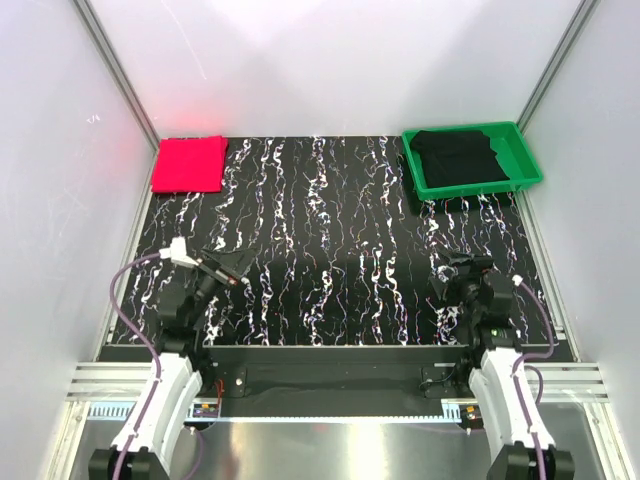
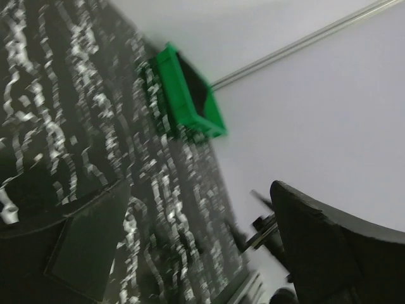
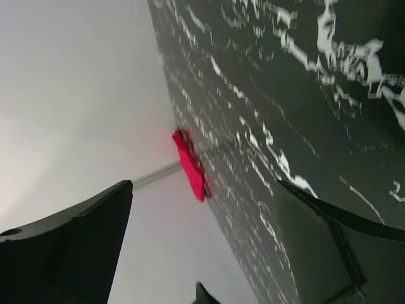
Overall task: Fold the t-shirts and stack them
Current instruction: Grab the tshirt from the pile, then move the tshirt to the center of the board, then flatten the tshirt out
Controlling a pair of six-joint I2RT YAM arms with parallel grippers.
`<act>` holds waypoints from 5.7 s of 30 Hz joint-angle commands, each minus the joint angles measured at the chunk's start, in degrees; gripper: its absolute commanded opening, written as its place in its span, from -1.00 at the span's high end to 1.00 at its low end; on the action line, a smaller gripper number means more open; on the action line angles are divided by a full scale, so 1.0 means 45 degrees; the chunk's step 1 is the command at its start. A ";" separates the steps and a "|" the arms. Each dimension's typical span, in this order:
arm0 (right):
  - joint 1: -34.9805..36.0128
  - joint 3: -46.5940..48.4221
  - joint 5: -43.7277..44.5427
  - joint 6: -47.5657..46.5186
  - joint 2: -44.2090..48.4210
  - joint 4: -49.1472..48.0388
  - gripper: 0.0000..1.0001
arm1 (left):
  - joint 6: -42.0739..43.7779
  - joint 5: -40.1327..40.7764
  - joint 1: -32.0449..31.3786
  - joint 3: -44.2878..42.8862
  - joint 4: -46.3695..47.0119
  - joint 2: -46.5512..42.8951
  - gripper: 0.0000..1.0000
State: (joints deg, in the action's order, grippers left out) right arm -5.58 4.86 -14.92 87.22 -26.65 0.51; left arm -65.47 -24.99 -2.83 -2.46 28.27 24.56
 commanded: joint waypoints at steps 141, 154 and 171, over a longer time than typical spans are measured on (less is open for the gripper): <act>0.4190 0.8797 -0.5593 -1.2683 -0.8762 0.7933 -1.00 | 0.6775 0.3503 -0.5856 -1.6953 -1.1811 1.9289 0.13; 0.7939 1.4367 -0.1218 -1.5025 -1.3898 0.9904 -0.56 | 0.8124 0.5028 -0.5797 -1.6739 -1.1712 1.6557 1.00; 1.0206 1.7122 0.2415 -1.6239 -1.7865 1.0473 -0.85 | 0.7225 0.3972 -0.5465 -1.5666 -1.1381 1.5208 1.00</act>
State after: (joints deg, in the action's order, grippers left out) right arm 40.51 79.48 -10.72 13.28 -104.73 48.69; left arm -32.01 -5.89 -28.14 -73.93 -25.76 96.40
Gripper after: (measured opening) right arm 0.955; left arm 0.012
